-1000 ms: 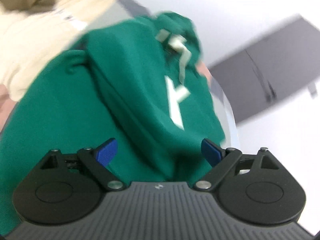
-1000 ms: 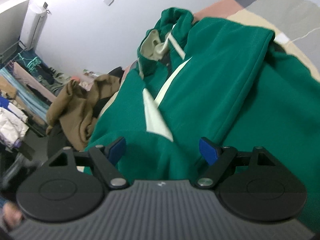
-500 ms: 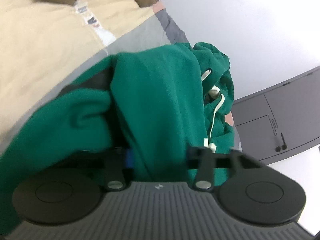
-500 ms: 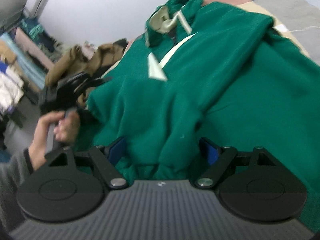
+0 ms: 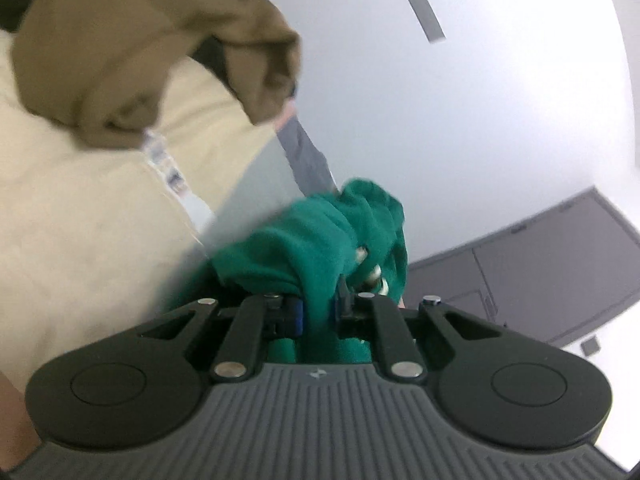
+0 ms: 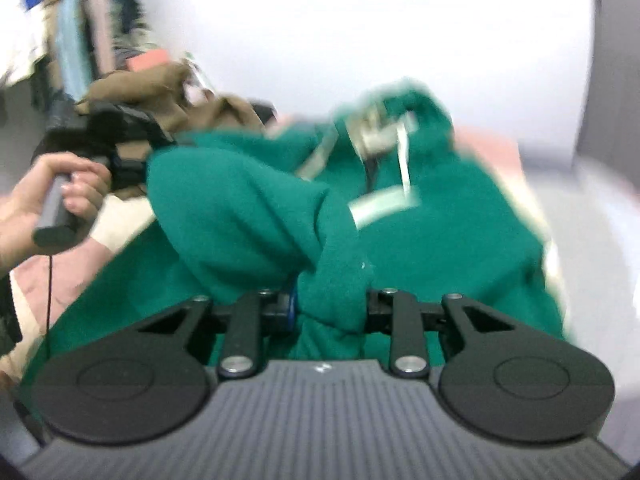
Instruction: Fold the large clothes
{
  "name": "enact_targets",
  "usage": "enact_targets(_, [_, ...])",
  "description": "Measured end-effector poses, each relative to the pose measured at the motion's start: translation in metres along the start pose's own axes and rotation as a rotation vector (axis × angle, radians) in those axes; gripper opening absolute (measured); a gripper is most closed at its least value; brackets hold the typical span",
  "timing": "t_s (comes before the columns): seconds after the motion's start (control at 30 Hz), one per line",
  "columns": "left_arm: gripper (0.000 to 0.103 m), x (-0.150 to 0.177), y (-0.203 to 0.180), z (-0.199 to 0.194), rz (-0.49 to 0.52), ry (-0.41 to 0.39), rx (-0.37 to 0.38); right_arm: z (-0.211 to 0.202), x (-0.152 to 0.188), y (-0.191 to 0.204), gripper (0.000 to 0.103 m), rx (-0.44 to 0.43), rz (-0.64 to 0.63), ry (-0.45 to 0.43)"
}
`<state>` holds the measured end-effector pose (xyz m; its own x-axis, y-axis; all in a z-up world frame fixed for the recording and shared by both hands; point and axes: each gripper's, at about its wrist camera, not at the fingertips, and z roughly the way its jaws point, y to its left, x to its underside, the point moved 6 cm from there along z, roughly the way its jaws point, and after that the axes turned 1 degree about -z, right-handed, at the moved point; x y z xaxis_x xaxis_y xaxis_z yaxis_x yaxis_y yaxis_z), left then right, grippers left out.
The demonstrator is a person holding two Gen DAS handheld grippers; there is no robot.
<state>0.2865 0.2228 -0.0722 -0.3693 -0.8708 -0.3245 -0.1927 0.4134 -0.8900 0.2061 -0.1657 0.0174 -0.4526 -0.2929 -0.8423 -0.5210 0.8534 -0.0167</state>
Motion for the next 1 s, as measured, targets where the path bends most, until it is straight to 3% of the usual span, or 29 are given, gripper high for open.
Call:
enact_targets(0.13, [0.015,-0.017,0.028,0.001,-0.014,-0.011,-0.037,0.001,-0.023,0.037,0.030,0.017,-0.173,-0.043])
enact_targets(0.4, [0.018,-0.019,0.075,0.012,-0.029,0.031,-0.125,0.041,0.035,0.075,0.033,-0.054,-0.264,0.155])
enact_targets(0.43, [0.021,-0.018,0.075,0.011,-0.022,0.031,-0.130,0.043,0.039,0.078,0.033,-0.051,-0.266,0.162])
enact_targets(0.5, [0.041,-0.016,0.071,0.008,0.006,0.032,-0.165,0.042,0.042,0.077,0.037,-0.048,-0.251,0.144])
enact_targets(0.6, [0.061,-0.012,0.058,-0.002,0.117,0.012,-0.232,0.036,0.038,0.073,0.051,-0.060,-0.166,0.135])
enact_targets(0.77, [0.061,-0.002,0.026,-0.028,0.296,-0.003,-0.303,0.016,0.038,0.058,0.069,-0.121,-0.010,0.066])
enact_targets(1.0, [0.061,0.044,-0.047,-0.071,0.574,0.000,-0.232,-0.016,0.019,0.043,0.070,-0.158,0.107,-0.093])
